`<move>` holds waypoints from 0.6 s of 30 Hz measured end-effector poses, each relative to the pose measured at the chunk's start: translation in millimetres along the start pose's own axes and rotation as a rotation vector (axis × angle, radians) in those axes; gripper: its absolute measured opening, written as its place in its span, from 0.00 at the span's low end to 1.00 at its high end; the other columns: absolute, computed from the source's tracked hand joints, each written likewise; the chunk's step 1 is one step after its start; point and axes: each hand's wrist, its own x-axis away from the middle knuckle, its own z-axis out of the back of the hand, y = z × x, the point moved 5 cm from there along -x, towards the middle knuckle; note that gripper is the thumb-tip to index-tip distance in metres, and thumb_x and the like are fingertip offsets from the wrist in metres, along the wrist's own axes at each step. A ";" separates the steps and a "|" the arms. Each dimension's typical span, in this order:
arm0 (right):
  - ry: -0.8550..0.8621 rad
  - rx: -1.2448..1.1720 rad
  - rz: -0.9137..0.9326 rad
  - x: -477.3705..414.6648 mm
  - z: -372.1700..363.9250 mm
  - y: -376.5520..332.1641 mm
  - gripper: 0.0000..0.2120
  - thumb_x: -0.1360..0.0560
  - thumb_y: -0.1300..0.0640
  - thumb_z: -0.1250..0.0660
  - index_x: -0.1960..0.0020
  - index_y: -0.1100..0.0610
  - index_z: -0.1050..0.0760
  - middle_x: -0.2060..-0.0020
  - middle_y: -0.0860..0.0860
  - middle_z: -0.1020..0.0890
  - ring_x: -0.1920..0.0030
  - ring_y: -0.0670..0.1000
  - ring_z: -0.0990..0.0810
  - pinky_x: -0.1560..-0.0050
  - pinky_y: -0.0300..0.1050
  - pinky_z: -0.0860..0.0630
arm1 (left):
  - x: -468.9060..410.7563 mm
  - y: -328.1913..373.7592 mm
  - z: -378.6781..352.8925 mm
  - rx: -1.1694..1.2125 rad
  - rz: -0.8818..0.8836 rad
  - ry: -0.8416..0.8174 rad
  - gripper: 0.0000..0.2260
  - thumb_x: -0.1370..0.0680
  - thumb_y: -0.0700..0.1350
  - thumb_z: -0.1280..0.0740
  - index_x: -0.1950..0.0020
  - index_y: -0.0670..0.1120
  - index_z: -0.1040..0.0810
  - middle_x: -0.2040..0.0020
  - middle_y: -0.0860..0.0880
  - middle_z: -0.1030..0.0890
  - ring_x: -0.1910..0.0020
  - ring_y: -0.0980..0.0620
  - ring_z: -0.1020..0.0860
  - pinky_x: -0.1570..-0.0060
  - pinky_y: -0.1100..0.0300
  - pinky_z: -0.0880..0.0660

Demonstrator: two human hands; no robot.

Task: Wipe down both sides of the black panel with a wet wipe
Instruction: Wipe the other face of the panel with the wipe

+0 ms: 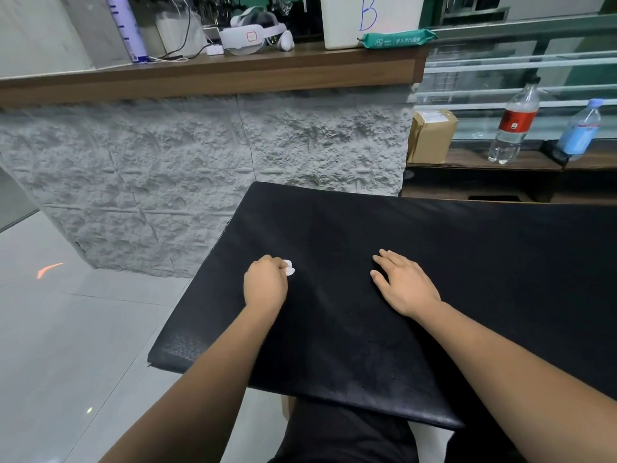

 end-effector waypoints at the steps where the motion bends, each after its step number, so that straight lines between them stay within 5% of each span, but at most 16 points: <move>1: 0.004 -0.002 -0.001 0.2 0.1 0.4 0.28 0.14 0.39 0.49 0.18 0.48 0.35 0.18 0.45 0.38 0.17 0.45 0.44 0.19 0.47 0.45 | 0.7 7.2 -5.2 -0.002 -0.021 -0.023 0.11 0.18 0.41 0.35 0.48 0.52 0.13 0.46 0.54 0.17 0.51 0.49 0.19 0.49 0.52 0.23; 9: 0.026 0.003 0.005 3.4 0.6 1.3 0.27 0.14 0.39 0.49 0.19 0.49 0.34 0.18 0.45 0.37 0.18 0.45 0.43 0.19 0.47 0.44 | 4.3 35.4 -24.3 -0.062 -0.243 -0.120 0.12 0.17 0.42 0.35 0.47 0.54 0.13 0.47 0.54 0.18 0.49 0.49 0.21 0.48 0.53 0.23; 18: 0.041 0.001 0.003 2.7 -0.3 2.3 0.27 0.14 0.40 0.49 0.19 0.48 0.34 0.18 0.44 0.36 0.18 0.44 0.43 0.19 0.47 0.44 | -18.3 7.5 -7.1 0.045 -0.223 -0.190 0.07 0.20 0.45 0.29 0.51 0.52 0.11 0.53 0.60 0.20 0.51 0.53 0.18 0.51 0.60 0.24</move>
